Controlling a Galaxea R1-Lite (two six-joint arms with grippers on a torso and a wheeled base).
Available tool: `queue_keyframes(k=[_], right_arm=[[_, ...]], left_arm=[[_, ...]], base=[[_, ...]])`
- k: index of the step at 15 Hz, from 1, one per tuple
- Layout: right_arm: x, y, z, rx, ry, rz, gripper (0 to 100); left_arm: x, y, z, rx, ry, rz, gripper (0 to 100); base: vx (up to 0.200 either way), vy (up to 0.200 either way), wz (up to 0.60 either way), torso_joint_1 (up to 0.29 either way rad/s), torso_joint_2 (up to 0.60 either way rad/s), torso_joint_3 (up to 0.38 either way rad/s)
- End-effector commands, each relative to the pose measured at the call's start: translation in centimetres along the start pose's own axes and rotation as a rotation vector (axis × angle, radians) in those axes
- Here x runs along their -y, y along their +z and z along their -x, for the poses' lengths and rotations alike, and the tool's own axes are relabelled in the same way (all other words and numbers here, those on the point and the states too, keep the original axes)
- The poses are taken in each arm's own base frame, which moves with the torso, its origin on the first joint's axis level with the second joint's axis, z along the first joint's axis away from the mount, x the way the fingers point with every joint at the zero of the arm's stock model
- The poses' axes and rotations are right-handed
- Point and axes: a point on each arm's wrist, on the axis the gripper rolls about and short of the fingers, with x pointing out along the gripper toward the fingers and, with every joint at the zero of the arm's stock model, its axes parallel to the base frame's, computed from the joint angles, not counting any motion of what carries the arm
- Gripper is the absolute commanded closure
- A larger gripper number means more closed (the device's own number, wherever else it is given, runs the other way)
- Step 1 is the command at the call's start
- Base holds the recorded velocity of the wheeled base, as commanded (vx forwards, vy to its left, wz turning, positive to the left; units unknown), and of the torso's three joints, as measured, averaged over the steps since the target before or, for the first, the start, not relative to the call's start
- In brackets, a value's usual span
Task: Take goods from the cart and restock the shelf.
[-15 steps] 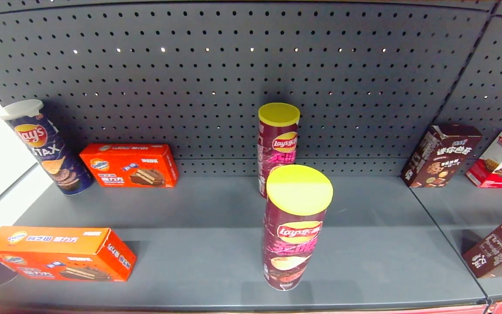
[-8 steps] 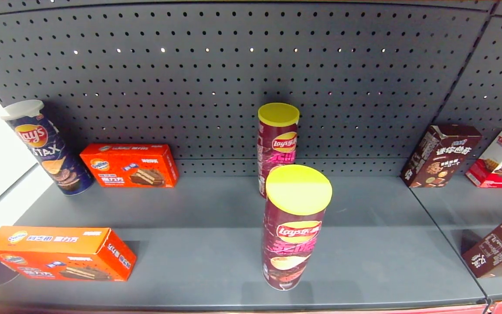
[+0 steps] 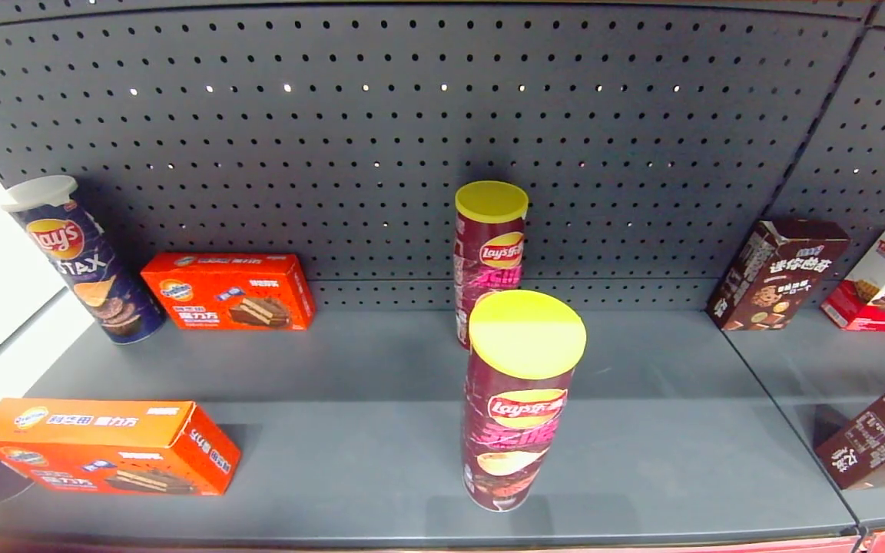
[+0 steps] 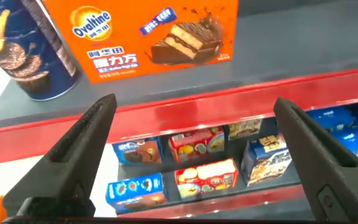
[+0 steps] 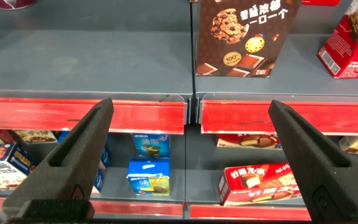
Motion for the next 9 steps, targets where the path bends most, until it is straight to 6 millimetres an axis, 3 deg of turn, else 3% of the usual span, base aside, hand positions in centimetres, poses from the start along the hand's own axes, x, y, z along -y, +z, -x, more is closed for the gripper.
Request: queue_keyframes(k=[1, 3, 4, 9], right_arm=[[0.0, 0.0, 0.0, 0.0, 0.0, 0.0, 0], [0.0, 0.0, 0.0, 0.0, 0.0, 0.0, 0], [0.0, 0.0, 0.0, 0.0, 0.001, 0.0, 0], [0.0, 0.0, 0.0, 0.0, 0.0, 0.0, 0]], left_arm=[[0.0, -0.03, 0.07, 0.009, 0.008, 0.013, 0], [-0.14, -0.04, 0.08, 0.005, 0.072, 0.05, 0], [-0.47, -0.06, 0.13, 0.003, 0.224, 0.127, 0], [-0.41, -0.04, 0.12, 0.006, 0.195, 0.13, 0]], base=[[0.0, 0.0, 0.0, 0.0, 0.0, 0.0], [0.0, 0.0, 0.0, 0.0, 0.0, 0.0], [0.0, 0.0, 0.0, 0.0, 0.0, 0.0], [0.0, 0.0, 0.0, 0.0, 0.0, 0.0]])
